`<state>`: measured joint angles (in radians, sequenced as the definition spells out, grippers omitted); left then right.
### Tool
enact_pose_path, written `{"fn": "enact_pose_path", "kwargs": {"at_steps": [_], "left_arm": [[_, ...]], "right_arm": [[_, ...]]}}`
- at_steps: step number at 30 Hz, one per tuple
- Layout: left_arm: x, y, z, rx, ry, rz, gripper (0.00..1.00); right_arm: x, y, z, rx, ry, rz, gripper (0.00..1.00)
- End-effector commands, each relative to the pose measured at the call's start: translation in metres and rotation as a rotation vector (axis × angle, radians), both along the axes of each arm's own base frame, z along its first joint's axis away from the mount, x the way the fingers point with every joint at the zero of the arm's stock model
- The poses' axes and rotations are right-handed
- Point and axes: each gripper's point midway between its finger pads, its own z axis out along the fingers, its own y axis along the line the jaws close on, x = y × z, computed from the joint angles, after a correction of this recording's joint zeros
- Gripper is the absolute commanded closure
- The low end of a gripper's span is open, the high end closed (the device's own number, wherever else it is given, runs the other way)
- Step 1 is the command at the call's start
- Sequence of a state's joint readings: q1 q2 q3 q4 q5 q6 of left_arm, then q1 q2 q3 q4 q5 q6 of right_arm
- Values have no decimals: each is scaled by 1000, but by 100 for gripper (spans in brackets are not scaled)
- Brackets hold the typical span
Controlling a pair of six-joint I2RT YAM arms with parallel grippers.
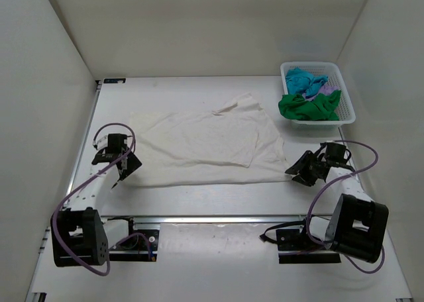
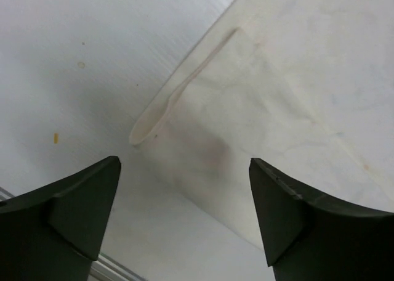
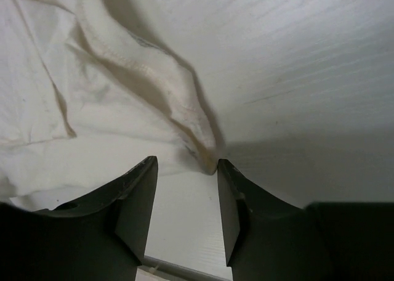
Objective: Fold and stack the t-shirts
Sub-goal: Fold the flattened tshirt in 1/3 of the way
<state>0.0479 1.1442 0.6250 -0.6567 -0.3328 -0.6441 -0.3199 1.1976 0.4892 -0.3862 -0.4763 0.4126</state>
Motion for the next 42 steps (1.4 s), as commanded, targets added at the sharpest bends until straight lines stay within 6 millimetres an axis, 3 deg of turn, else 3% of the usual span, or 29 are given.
{"fn": "enact_pose_path", "kwargs": {"at_steps": [1, 5, 6, 7, 8, 9, 10, 11, 13, 16, 17, 19, 22, 26, 30, 34, 39, 42], "left_arm": [[17, 7, 42, 80, -85, -14, 1], [40, -10, 80, 67, -167, -77, 3], [41, -15, 80, 53, -161, -94, 5], [50, -20, 91, 40, -197, -108, 17], [58, -30, 96, 20, -218, -147, 40], [64, -40, 97, -10, -231, -181, 53], [68, -45, 96, -32, -231, -191, 78], [73, -52, 93, -66, -243, -204, 92], [80, -61, 86, -103, -243, -217, 100], [87, -79, 73, -157, -189, -285, 100], [90, -87, 73, -157, -187, -317, 100], [95, -99, 76, -165, -201, -368, 98], [89, -114, 70, -212, -191, -421, 92], [70, -128, 60, -214, -166, -496, 91], [51, -134, 51, -213, -144, -549, 90], [38, -144, 43, -225, -126, -602, 89], [27, -153, 31, -257, -105, -620, 89], [21, -151, 25, -257, -89, -618, 89]], "right_arm": [[16, -8, 35, -75, -96, 25, 58], [26, -10, 64, -119, -148, 37, 59], [30, -11, 72, -128, -165, 38, 59], [31, -10, 75, -128, -177, 41, 60], [36, -5, 85, -115, -204, 52, 64], [38, 2, 87, -92, -213, 67, 69], [46, 11, 94, -53, -262, 95, 79], [45, 28, 94, 10, -269, 130, 93], [57, 56, 102, 88, -328, 168, 100], [61, 102, 91, 91, -329, 261, 99], [66, 103, 83, 74, -315, 245, 95], [70, 126, 75, 89, -316, 264, 89], [75, 134, 55, 67, -305, 238, 77], [87, 138, 40, 5, -287, 200, 75], [83, 143, 21, -41, -234, 186, 76], [76, 150, 11, -35, -203, 173, 75], [80, 165, 17, -30, -214, 200, 76], [79, 164, 13, -35, -202, 190, 74]]}}
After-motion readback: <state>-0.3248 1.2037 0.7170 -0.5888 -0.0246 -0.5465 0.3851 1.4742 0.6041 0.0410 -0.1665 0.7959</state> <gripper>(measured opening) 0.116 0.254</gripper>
